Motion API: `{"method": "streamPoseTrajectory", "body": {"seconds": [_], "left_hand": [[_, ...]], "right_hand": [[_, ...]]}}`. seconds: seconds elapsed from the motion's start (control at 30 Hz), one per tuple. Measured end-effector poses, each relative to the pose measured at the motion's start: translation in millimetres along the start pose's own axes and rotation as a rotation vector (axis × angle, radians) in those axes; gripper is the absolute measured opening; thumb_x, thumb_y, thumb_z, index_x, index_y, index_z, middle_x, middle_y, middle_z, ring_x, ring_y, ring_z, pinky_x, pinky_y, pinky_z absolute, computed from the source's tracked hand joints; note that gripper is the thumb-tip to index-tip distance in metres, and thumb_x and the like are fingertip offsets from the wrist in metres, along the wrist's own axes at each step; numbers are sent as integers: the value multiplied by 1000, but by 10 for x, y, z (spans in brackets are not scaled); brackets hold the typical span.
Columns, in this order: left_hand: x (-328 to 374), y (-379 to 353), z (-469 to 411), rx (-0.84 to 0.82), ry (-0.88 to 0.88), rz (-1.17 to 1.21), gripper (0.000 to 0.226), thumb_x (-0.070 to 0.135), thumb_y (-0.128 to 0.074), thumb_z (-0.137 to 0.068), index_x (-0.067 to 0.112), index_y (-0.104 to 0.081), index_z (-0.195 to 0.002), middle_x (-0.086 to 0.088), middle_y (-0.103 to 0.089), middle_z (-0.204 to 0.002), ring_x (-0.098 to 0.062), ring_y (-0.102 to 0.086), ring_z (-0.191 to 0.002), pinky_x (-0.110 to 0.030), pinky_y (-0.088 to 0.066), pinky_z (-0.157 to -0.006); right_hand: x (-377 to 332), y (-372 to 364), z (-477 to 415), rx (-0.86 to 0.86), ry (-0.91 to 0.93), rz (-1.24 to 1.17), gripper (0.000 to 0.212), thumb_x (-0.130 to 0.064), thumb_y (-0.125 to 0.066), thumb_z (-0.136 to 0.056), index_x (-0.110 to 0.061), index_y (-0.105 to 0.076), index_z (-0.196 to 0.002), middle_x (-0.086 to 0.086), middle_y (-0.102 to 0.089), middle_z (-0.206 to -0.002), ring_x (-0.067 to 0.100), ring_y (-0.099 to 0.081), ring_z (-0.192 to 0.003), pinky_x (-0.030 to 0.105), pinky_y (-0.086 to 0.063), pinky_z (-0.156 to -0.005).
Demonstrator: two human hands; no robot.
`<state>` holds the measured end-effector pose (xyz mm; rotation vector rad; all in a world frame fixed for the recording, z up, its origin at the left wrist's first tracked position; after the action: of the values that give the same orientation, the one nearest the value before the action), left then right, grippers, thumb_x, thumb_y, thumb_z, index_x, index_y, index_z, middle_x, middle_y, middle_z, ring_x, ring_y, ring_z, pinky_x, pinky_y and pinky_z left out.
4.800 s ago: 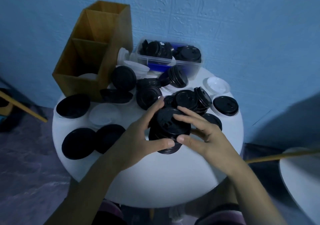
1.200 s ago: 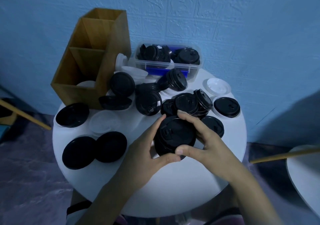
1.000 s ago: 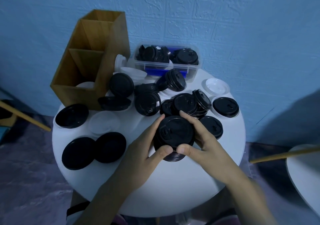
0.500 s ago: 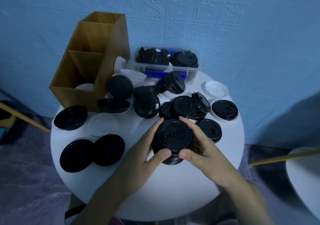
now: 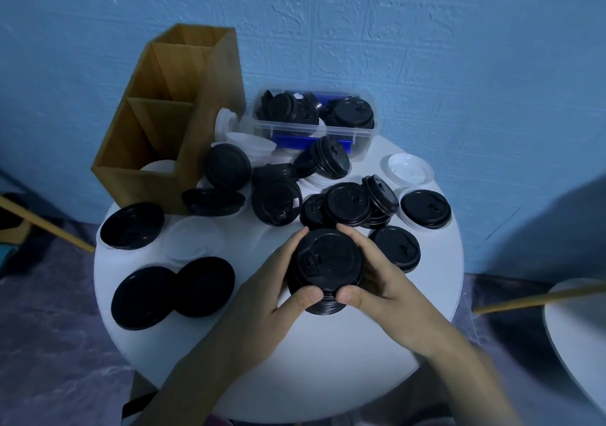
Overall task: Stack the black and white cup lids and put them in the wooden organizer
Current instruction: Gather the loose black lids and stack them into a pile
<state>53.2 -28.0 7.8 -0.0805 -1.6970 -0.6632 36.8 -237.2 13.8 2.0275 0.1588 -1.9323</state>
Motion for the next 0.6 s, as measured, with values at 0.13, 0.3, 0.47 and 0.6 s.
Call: {"method": "streamPoseTrajectory", "body": {"seconds": [0.13,0.3,0.47,0.6], "left_hand": [[-2,21,-9,-13,10,10,70,51,-60,-92,51,-25,-153,22,-45,-152,-2,-41,-142,-45,-37,-117],[7,10,5,-14,15,24,71,46,-60,-94,48,-25,-155,22,-45,-153,-2,-41,-142,-44,-37,-117],[58,22,2,-1,16,7,72,49,-60,-93,45,-25,-156,21,-47,-152,-2,-43,-141,-43,-38,-117],[65,31,13,-13,20,-8,69,43,-58,-97,46,-23,-156,23,-49,-149,1,-45,-139,-40,-39,-115]], "right_hand": [[-19,-9,6,4,7,34,79,-30,-74,-88,-35,-31,-154,-13,-53,-147,13,-47,-140,35,-40,-115],[-40,-6,43,39,3,48,85,-42,-79,-84,-38,-32,-155,-13,-52,-149,12,-46,-141,44,-37,-117],[-68,15,52,74,-13,74,80,-30,-80,-85,-38,-37,-152,-15,-57,-144,10,-51,-137,43,-39,-116],[-76,-2,44,85,-18,119,77,-30,-78,-87,-37,-37,-152,-17,-57,-143,9,-52,-136,42,-40,-115]]}}
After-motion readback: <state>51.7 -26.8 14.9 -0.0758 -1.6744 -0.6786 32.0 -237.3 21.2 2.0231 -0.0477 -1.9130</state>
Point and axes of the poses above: each hand's wrist, its own z-axis away from the middle knuckle, its own y-axis out of the back of the hand, x = y × z, the point moved 2 cm from there along -z, towards the middle knuckle
